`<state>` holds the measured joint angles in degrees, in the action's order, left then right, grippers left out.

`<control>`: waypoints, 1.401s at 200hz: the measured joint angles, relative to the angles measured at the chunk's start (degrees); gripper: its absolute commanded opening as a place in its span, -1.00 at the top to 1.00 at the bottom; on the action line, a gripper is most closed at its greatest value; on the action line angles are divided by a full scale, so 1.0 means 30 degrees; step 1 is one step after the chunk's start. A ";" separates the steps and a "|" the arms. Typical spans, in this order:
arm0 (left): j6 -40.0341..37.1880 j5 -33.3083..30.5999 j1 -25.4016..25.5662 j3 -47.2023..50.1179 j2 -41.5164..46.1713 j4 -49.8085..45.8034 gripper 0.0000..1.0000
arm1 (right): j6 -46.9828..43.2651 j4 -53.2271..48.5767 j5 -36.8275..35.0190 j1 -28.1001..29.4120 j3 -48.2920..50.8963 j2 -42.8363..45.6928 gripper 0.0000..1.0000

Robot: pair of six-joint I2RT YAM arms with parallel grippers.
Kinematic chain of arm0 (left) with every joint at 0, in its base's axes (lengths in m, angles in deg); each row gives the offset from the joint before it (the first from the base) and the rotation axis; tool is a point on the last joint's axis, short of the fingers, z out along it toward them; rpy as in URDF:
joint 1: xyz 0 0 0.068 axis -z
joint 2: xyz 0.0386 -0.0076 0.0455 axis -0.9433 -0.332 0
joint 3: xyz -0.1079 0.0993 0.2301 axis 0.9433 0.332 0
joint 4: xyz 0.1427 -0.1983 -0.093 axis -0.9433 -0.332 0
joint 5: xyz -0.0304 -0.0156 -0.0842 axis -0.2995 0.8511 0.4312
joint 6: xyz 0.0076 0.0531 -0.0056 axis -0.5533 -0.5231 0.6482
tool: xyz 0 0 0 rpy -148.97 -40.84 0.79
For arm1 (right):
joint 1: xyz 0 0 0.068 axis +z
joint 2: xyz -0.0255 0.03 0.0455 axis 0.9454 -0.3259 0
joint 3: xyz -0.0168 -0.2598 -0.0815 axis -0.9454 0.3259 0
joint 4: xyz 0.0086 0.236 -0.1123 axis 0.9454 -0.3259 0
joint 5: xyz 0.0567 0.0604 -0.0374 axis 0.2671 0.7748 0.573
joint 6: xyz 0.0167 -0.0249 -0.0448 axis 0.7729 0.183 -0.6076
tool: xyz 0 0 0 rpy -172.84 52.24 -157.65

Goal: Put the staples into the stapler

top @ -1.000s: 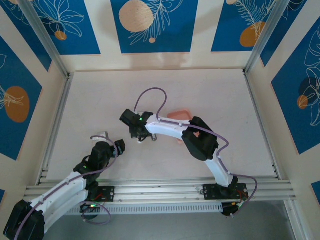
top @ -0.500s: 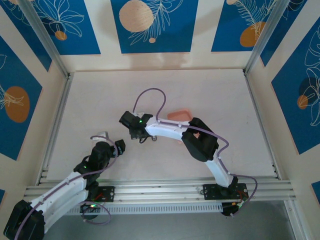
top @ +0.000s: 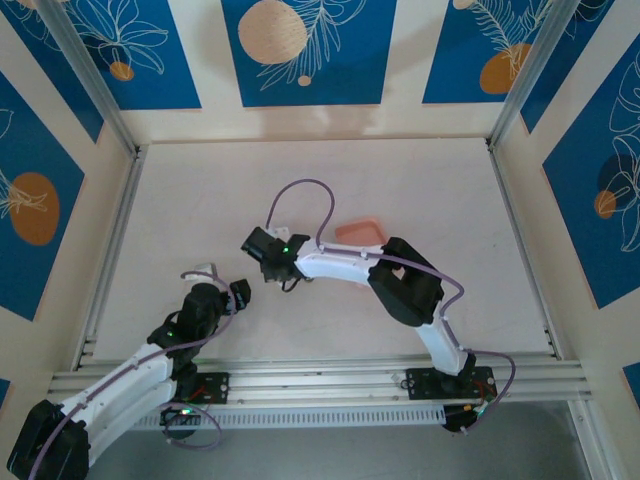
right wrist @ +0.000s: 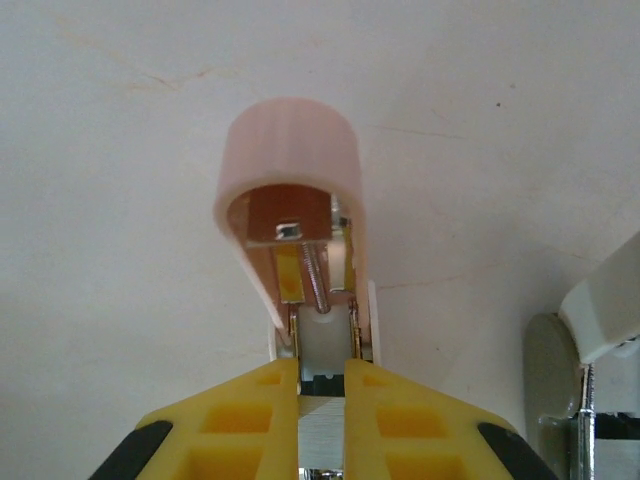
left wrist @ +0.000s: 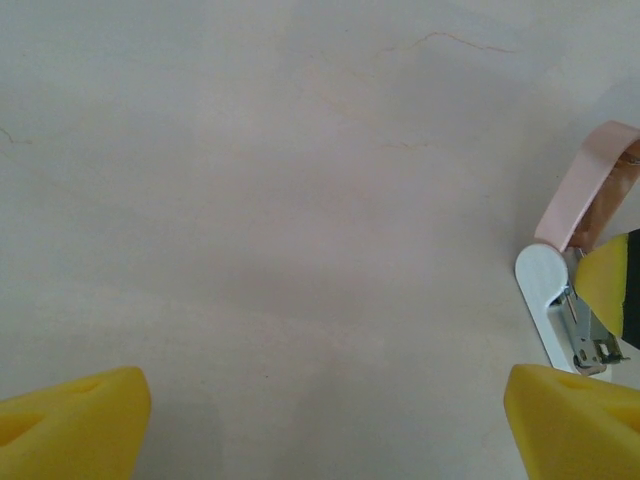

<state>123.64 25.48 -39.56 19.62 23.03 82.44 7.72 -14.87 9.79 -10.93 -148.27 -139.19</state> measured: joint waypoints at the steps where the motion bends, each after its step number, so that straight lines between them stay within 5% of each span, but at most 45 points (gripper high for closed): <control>1: 0.0000 0.0022 0.0000 0.0000 0.0000 0.0007 -0.83 | -0.0029 0.0007 -0.0015 0.0007 0.0007 0.0007 0.71; 280: -0.0044 0.0561 -0.0182 -0.0299 -0.1013 -0.0423 -0.83 | -0.1800 0.3781 -0.0146 -0.0277 0.3075 0.1472 0.70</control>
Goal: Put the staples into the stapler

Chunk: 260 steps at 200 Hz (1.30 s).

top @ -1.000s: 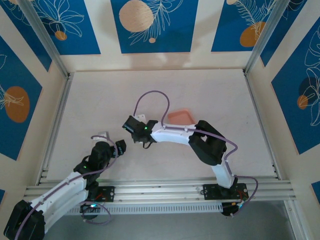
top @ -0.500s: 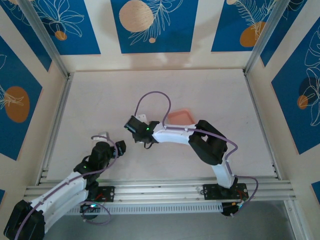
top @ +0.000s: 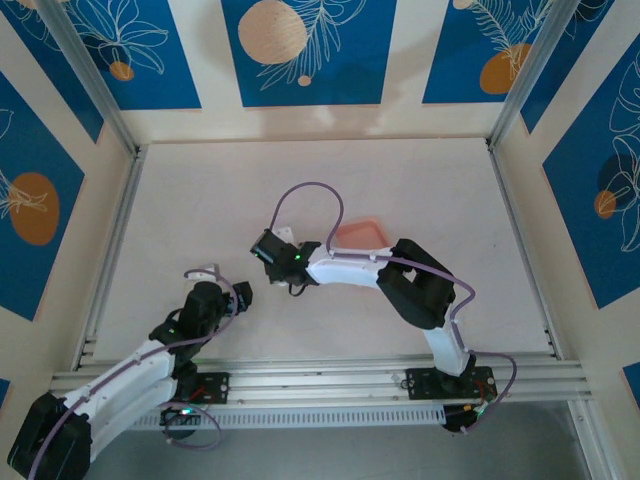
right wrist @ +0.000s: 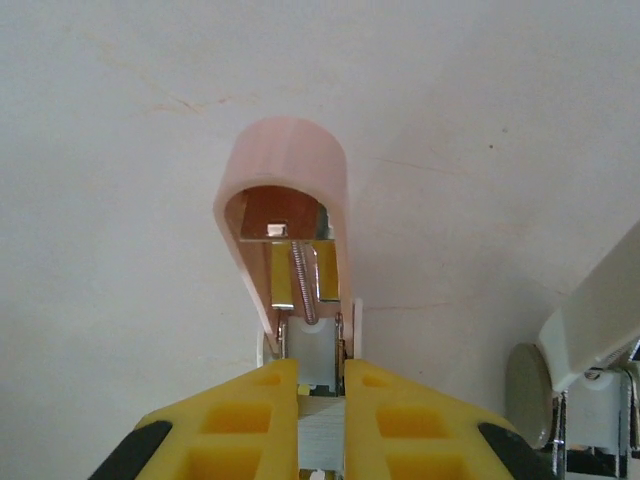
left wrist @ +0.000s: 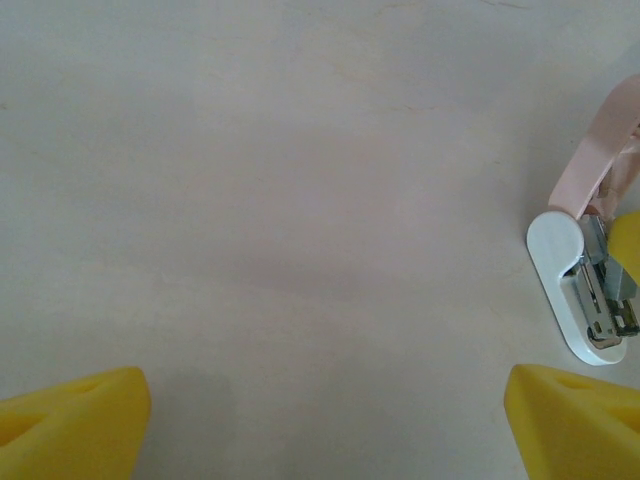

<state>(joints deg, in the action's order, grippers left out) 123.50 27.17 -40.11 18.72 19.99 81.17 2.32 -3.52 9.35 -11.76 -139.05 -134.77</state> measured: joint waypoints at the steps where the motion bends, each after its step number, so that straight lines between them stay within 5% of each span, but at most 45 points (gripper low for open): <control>1: 0.0000 0.0000 0.0000 0.0000 0.0000 -0.0007 -0.83 | -0.0029 0.0007 0.0007 0.0000 0.0000 0.0000 0.70; 260: 0.0000 0.0197 -0.0036 -0.0248 -0.0750 0.0000 -0.83 | 0.0066 0.0459 0.0583 -0.0066 0.0306 0.0000 0.71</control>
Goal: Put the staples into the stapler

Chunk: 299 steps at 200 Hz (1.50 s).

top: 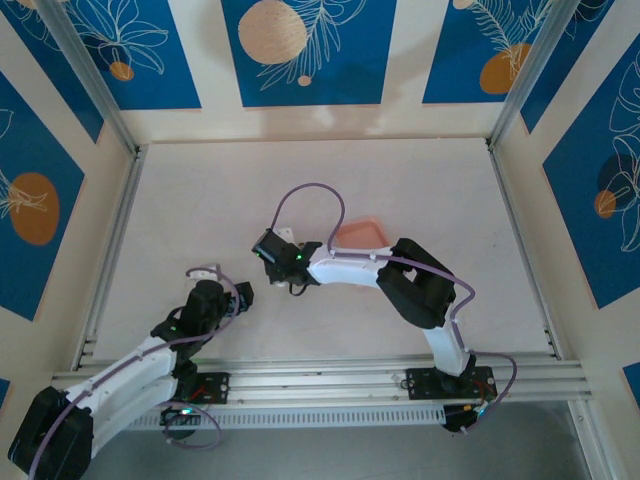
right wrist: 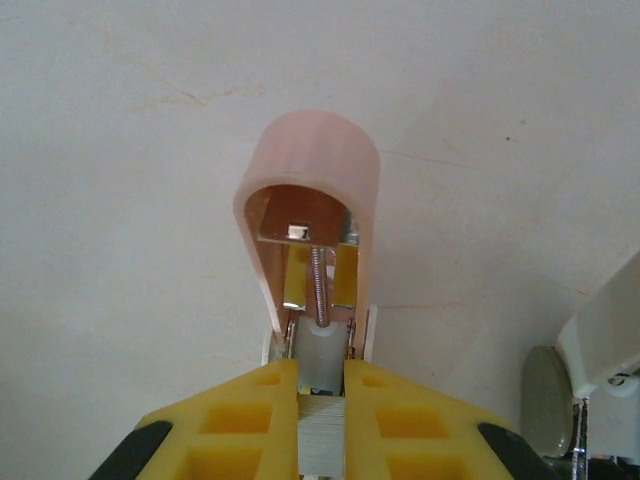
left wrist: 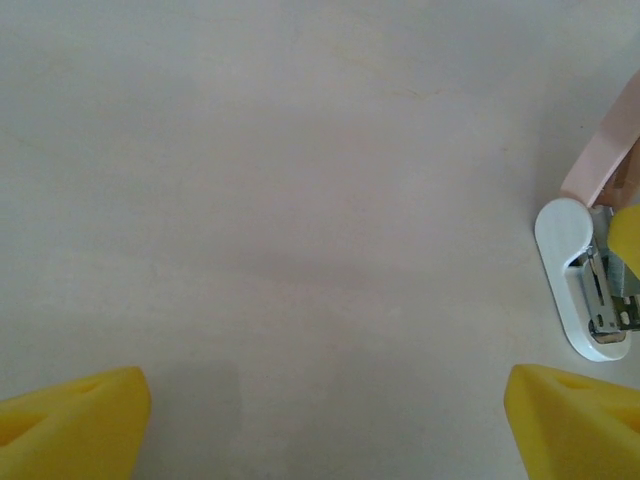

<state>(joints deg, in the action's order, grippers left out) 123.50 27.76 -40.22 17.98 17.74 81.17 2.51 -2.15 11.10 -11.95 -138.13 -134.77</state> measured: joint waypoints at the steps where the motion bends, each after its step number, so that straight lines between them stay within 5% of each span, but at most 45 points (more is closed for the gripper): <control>1: 0.0000 0.0000 0.0000 0.0000 0.0000 0.0000 -0.83 | 0.0000 0.0000 0.0000 0.0000 0.0000 0.0000 0.71; 299: 0.0000 0.0284 0.0000 0.0000 0.0007 0.0007 -0.83 | 0.0794 0.0772 -0.0007 0.0313 0.0342 0.0386 0.70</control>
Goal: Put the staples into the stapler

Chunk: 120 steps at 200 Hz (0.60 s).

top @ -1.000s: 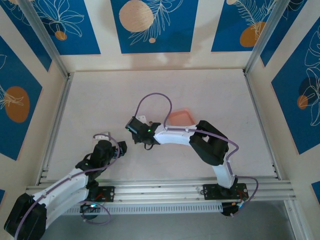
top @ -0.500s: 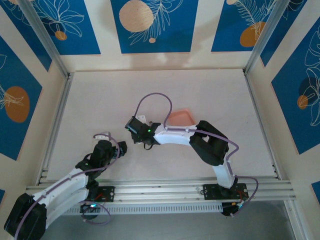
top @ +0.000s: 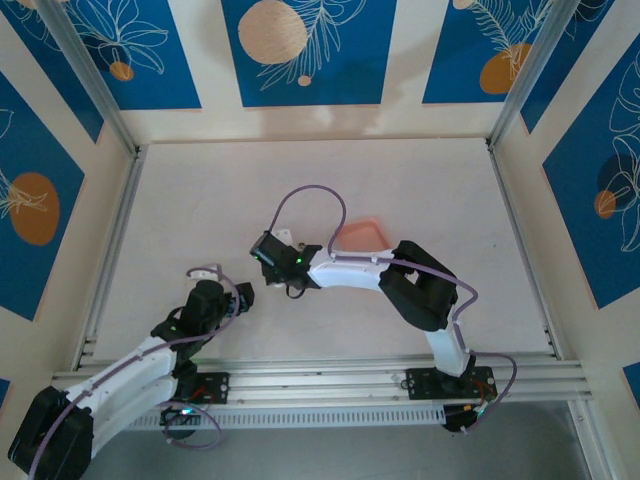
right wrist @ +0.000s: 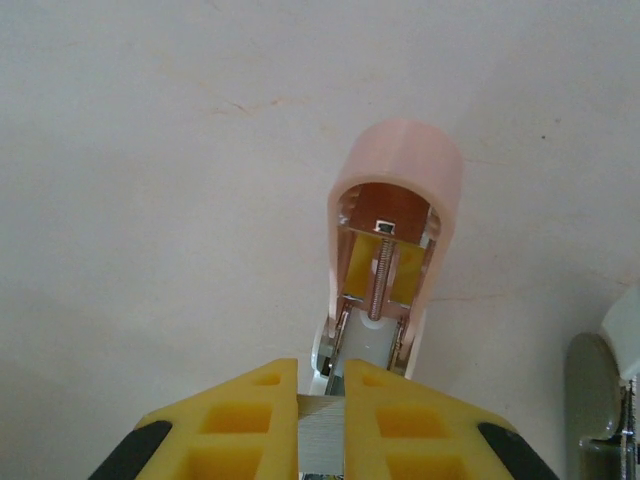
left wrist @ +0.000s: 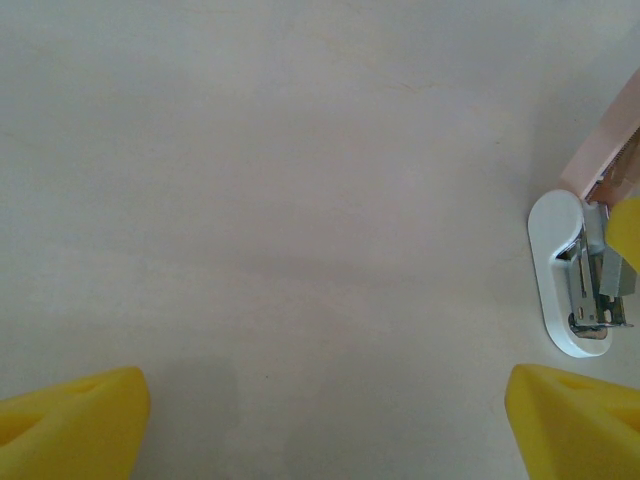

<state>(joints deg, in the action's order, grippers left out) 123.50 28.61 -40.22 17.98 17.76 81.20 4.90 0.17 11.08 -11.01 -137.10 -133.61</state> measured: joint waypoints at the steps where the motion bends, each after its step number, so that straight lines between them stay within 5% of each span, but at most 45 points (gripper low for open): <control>1: 0.0000 0.0000 0.0000 0.0000 0.0000 0.0000 -0.83 | 0.0000 -0.0007 0.0000 -0.0007 0.0000 0.0000 0.70; 120: 0.0000 0.0000 0.0000 0.0000 0.0000 0.0000 -0.83 | 0.0211 -0.0554 0.0080 -0.0138 0.0000 -0.0022 0.71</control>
<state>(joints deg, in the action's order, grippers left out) 123.50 28.61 -40.22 17.98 17.76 81.20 5.53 -1.49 11.32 -11.43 -137.10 -133.68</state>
